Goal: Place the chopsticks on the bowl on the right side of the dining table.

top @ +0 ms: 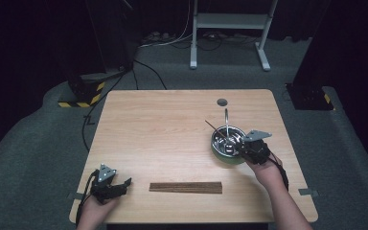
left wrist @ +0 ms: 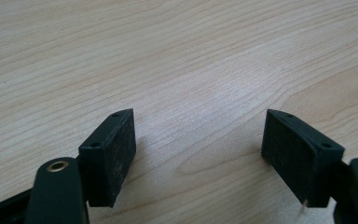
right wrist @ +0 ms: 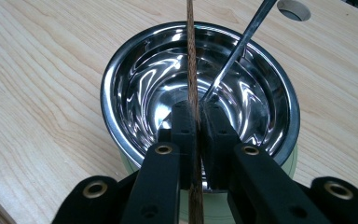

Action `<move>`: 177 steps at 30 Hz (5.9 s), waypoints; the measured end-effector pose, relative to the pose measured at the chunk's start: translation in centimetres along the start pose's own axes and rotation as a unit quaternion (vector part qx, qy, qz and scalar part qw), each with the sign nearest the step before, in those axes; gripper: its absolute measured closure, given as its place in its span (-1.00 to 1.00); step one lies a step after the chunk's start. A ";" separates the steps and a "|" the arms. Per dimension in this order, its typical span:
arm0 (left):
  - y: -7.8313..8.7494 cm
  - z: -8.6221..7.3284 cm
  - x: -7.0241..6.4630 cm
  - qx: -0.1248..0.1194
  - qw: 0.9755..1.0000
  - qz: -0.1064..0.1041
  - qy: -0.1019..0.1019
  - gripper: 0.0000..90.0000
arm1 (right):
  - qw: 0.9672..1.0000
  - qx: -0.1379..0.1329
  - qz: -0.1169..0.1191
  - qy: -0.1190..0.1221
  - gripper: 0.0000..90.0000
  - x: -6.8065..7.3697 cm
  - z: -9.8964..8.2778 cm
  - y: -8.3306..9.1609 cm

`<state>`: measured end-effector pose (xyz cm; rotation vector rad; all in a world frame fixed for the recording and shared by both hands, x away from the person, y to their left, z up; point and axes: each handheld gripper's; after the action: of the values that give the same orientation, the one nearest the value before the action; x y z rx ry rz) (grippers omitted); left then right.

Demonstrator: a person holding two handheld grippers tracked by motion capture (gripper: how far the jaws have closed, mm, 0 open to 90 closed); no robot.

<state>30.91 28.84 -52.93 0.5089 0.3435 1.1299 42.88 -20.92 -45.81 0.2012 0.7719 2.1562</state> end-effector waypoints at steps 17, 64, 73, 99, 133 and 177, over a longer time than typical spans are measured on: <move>0.0 0.0 0.0 0.000 1.000 0.000 0.000 -0.42 | 1.000 0.011 -0.008 0.009 0.86 -0.5 -0.6 -0.4; 0.1 0.0 0.0 0.003 1.000 0.000 -0.001 -0.42 | 0.996 -0.080 -0.021 -0.043 0.29 3.2 0.3 2.9; 0.0 0.0 0.0 -0.001 1.000 -0.001 0.001 -0.42 | 0.993 -0.094 0.039 -0.065 0.21 6.5 -0.9 2.9; 0.0 0.0 0.0 -0.001 1.000 0.000 0.001 -0.42 | 0.992 -0.042 0.113 -0.026 0.26 11.5 -4.9 -0.4; 0.0 0.0 0.0 -0.001 1.000 0.000 0.001 -0.42 | 0.995 -0.024 0.087 -0.035 0.54 11.1 -5.1 -1.1; 0.0 0.0 0.0 -0.001 1.000 0.000 0.001 -0.42 | 0.997 -0.012 0.061 -0.035 0.51 10.0 -4.9 -1.9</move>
<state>30.91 28.84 -52.93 0.5072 0.3437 1.1312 35.71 -14.79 -51.92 0.3164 0.7102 2.2589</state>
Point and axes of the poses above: each handheld gripper's, and its own axes: y roughly backward along the jaws, z roughly out of its top, x roughly to its left, and after that the axes turned 8 degrees about -x, right-handed
